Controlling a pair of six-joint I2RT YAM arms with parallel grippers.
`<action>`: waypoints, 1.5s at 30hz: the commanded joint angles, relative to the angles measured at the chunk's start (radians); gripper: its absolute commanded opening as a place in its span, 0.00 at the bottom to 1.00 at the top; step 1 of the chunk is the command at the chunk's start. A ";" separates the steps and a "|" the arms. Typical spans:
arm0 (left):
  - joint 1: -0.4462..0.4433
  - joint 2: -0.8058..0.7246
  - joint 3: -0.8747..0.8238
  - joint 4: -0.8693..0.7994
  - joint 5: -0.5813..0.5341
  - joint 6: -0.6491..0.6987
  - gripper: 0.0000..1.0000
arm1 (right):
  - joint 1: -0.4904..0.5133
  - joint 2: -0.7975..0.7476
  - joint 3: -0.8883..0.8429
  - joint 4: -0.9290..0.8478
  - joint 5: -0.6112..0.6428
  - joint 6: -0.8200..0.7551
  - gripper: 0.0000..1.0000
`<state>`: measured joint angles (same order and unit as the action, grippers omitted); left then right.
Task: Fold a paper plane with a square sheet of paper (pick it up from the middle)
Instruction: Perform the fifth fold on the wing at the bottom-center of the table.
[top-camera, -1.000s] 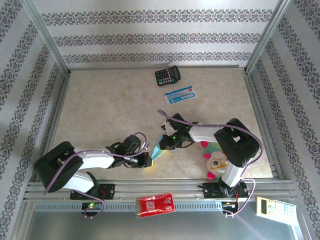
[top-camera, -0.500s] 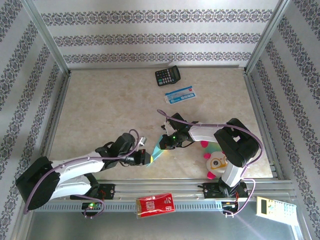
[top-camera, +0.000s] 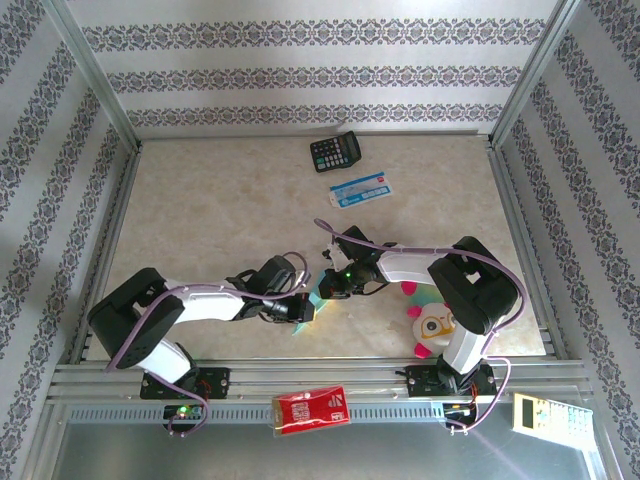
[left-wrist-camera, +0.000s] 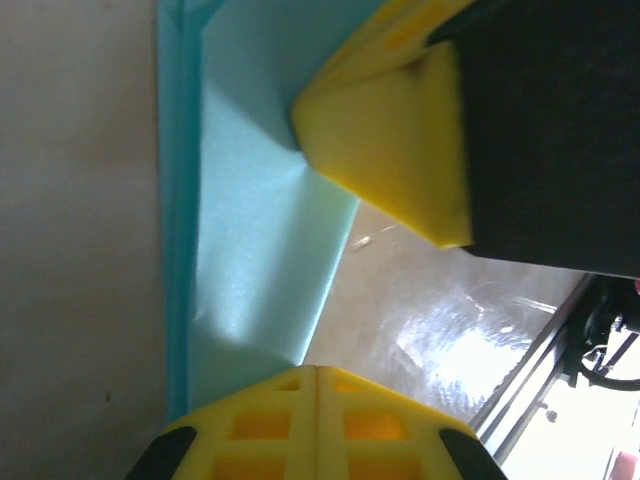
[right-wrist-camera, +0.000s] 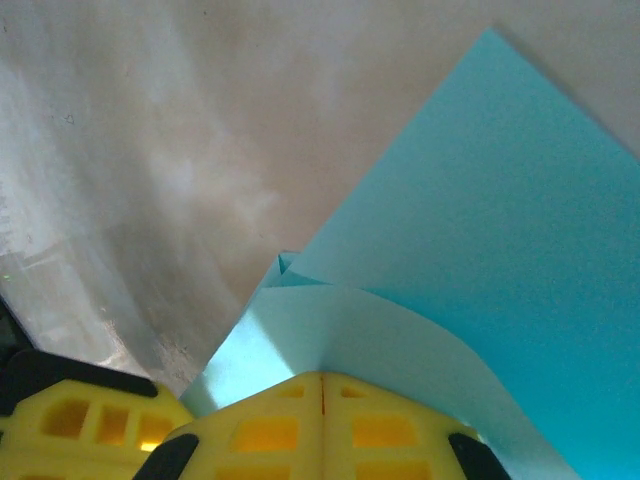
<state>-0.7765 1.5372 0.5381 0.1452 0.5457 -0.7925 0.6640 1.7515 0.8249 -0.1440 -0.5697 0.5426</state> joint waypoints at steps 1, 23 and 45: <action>0.013 0.006 -0.042 0.051 -0.005 0.013 0.00 | 0.002 0.047 -0.008 -0.088 0.133 -0.015 0.05; 0.013 0.044 -0.155 0.122 -0.011 -0.038 0.00 | 0.076 -0.117 -0.093 0.135 0.027 0.172 0.10; 0.013 0.016 -0.181 0.044 -0.043 -0.014 0.00 | -0.101 0.001 -0.082 0.120 0.018 0.042 0.07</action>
<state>-0.7700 1.5314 0.4160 0.3668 0.5613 -0.8227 0.6086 1.7218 0.7357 -0.0101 -0.6144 0.6277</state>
